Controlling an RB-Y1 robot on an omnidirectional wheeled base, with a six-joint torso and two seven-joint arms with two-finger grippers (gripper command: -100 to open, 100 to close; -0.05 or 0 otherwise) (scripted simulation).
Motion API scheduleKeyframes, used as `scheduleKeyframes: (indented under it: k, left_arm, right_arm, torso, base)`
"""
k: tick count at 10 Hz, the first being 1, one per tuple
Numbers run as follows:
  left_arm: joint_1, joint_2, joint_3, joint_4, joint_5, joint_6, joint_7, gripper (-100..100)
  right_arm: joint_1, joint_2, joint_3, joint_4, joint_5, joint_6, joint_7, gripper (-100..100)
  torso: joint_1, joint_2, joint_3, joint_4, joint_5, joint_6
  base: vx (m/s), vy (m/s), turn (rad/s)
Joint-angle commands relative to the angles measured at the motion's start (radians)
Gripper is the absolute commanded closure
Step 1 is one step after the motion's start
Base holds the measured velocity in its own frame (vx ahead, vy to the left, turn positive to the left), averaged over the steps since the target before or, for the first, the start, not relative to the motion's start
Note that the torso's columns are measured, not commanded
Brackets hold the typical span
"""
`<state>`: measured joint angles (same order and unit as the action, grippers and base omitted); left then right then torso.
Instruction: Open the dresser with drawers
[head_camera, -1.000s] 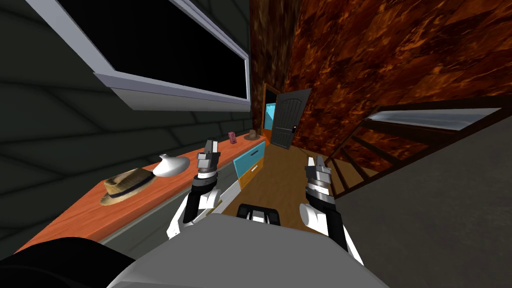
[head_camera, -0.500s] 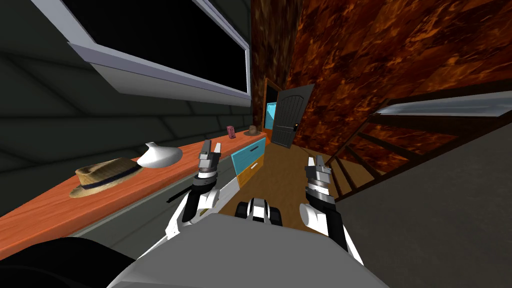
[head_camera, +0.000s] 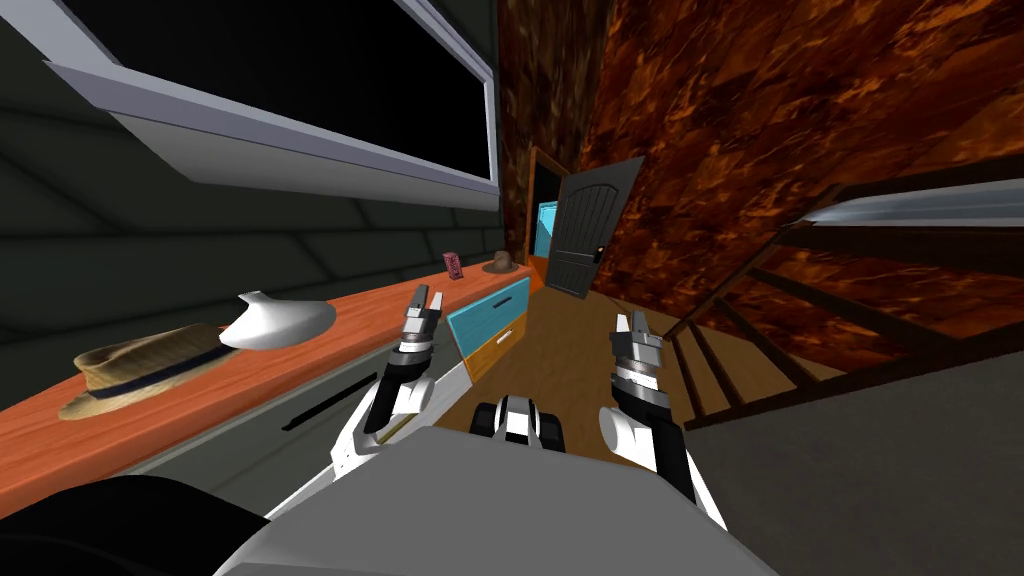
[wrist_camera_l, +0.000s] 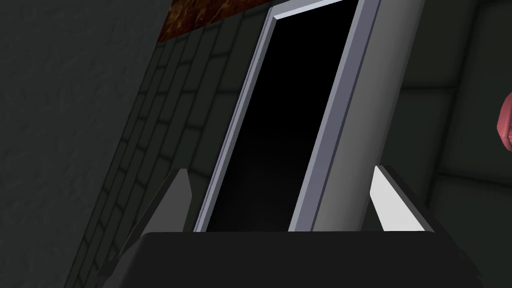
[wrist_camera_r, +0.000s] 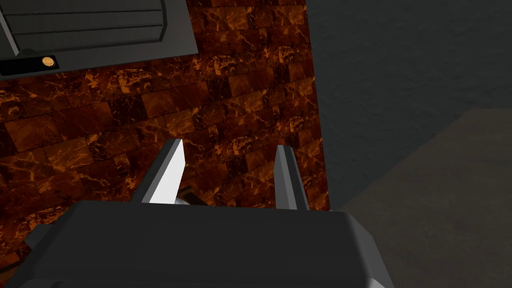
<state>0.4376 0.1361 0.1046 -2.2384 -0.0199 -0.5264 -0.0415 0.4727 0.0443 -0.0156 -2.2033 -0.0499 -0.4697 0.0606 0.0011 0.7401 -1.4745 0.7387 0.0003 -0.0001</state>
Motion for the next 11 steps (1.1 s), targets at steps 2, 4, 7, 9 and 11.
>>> scheduleKeyframes:
  k: [2,4,7,9,11]
  left_arm:
    - [-0.028,0.004,0.043,0.091,0.036,0.044,0.014,-100]
    - [-0.039,0.003,0.066,0.137,0.056,0.067,0.023,-100]
    - [-0.049,0.000,0.087,0.179,0.075,0.089,0.030,-100]
    - [-0.058,-0.001,0.107,0.219,0.092,0.109,0.037,-100]
    - [-0.067,0.000,0.125,0.256,0.108,0.128,0.043,-100]
  right_arm:
    - [0.000,0.000,0.000,0.000,0.000,0.000,0.000,0]
    - [0.000,0.000,0.000,0.000,0.000,0.000,0.000,0]
    - [0.000,0.000,0.000,0.000,0.000,0.000,0.000,0]
    - [0.000,0.000,0.000,0.000,0.000,0.000,0.000,0]
    - [0.000,0.000,0.000,0.000,0.000,0.000,0.000,0]
  torso:
    - [0.000,-0.002,-0.001,-0.001,0.000,0.000]
    - [-0.003,-0.004,-0.003,-0.001,-0.001,0.000]
    - [-0.002,0.000,0.000,0.000,-0.001,0.000]
    - [0.002,0.000,0.000,0.000,0.001,0.000]
    - [-0.002,-0.004,-0.003,-0.001,-0.001,0.000]
  base:
    - [0.158,-0.137,0.100]
    - [0.178,-0.144,0.105]
    - [0.120,-0.143,0.069]
    - [0.085,-0.089,0.056]
    - [0.118,-0.122,0.081]
